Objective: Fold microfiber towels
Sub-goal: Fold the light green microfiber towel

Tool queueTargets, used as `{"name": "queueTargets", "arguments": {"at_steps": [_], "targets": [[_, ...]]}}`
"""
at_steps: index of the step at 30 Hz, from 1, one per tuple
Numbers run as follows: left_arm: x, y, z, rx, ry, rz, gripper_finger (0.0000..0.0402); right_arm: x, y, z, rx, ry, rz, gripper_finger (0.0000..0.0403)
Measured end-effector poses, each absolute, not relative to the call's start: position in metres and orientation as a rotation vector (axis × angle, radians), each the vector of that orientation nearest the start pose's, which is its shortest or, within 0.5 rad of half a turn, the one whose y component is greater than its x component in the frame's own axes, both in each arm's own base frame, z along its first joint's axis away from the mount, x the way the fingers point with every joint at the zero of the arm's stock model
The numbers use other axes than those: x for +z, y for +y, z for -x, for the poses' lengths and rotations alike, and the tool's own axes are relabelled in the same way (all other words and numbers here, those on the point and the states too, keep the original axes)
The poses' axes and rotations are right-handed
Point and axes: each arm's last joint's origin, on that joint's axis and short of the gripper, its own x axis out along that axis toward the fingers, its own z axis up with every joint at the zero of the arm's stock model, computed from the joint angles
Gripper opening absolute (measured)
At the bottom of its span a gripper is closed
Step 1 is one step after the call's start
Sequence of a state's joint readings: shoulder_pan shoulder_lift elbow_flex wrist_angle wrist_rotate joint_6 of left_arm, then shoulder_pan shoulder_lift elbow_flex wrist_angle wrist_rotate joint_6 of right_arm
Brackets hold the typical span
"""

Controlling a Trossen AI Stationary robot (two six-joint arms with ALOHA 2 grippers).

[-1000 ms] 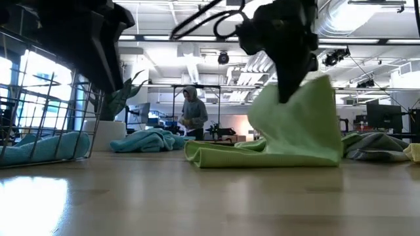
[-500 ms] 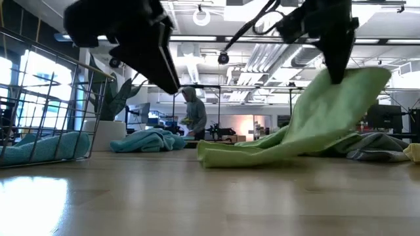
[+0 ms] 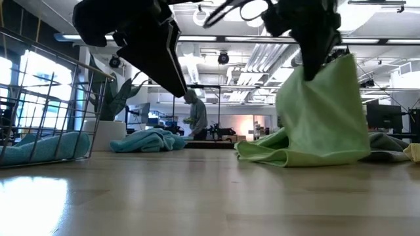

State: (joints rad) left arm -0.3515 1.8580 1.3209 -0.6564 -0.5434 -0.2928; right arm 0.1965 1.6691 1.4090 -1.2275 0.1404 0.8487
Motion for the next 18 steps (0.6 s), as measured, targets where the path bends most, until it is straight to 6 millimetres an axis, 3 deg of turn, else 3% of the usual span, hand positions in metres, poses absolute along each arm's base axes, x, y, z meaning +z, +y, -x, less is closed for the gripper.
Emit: {"name": "queueTargets", "arguments": {"at_steps": [10, 18], "targets": [[0.196, -0.125, -0.346, 0.271, 1.061, -0.293, 0.0113, 0.217, 0.060, -0.337, -0.528, 1.391, -0.338, 0.0000], [0.195, -0.124, -0.344, 0.276, 1.084, -0.310, 0.0113, 0.205, 0.063, -0.352, -0.475, 1.333, -0.343, 0.0000]]}}
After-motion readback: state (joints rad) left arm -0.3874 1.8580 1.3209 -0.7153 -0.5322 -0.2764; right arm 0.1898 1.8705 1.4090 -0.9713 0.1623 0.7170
